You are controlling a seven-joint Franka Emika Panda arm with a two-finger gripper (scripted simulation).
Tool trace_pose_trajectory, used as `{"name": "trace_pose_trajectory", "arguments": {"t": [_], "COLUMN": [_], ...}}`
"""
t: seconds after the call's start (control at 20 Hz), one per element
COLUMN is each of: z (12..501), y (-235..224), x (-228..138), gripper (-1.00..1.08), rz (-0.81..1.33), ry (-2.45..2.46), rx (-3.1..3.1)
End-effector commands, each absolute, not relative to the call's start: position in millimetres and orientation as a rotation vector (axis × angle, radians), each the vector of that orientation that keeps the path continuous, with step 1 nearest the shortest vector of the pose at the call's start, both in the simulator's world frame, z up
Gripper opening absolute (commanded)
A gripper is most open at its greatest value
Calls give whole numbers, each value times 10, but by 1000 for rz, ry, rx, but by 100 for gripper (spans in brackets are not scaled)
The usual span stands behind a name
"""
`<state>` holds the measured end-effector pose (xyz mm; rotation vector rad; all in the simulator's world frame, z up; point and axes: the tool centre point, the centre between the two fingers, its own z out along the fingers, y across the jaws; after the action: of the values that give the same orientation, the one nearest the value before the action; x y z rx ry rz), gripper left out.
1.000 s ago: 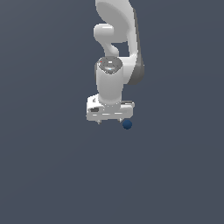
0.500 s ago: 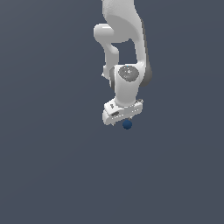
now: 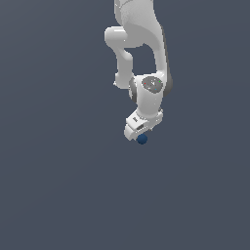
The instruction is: Pick up the object and move it to a goal position.
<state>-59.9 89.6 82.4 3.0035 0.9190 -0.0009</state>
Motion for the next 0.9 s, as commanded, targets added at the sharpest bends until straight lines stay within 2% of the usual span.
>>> {"name": "trace_pose_trajectory", "arguments": {"t": [0.0,0.85], "z": [811,320], "y": [915,914], "x": [-615,-621], "gripper": [100,100], "rz": [0,0], "ry": [937,937], "rx": [2999,2999]}}
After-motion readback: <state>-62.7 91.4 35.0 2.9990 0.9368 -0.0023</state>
